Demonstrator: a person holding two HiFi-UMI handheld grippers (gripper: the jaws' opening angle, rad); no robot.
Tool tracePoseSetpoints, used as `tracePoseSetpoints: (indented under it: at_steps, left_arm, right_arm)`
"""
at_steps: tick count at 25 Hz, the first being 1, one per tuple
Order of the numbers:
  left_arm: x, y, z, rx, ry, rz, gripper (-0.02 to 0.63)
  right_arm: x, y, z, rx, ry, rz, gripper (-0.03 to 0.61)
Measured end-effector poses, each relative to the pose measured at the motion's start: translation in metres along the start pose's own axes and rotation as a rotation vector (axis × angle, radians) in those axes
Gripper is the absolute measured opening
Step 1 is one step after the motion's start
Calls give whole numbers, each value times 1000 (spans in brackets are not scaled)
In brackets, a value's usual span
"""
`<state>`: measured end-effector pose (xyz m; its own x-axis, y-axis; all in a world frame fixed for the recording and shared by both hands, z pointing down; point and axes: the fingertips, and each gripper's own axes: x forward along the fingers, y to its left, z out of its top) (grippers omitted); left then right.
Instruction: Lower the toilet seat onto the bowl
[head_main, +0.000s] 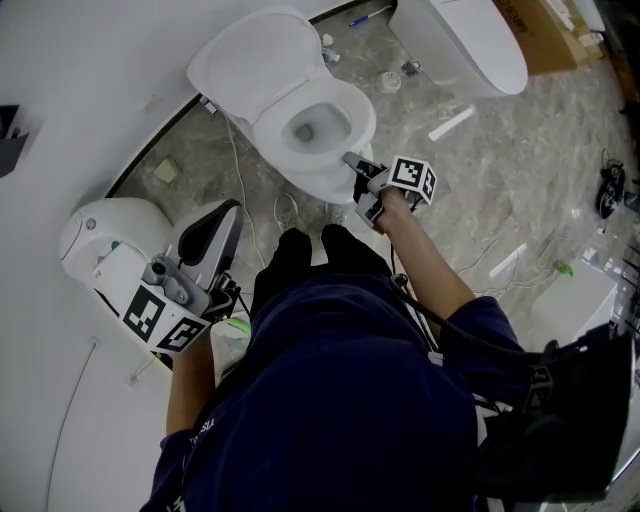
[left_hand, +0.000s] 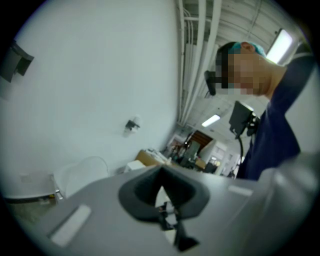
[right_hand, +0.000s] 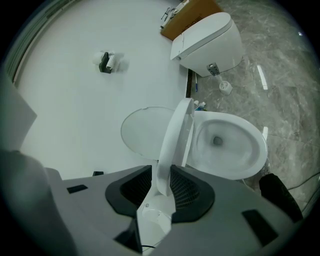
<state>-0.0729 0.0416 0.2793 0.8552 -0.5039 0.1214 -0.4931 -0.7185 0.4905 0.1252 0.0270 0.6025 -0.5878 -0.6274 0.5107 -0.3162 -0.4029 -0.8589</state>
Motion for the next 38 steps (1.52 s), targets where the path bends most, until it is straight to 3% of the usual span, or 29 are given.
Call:
tracePoseSetpoints:
  at_steps: [22,38]
  left_arm:
    - [10,-10,-8,18,53,2,3]
    - [27,-21,-19,17,102,-16,3]
  right_arm:
    - [-4,-49,-8,36,20,-83,95]
    - [-10,-75,-16,80,22,-89,91]
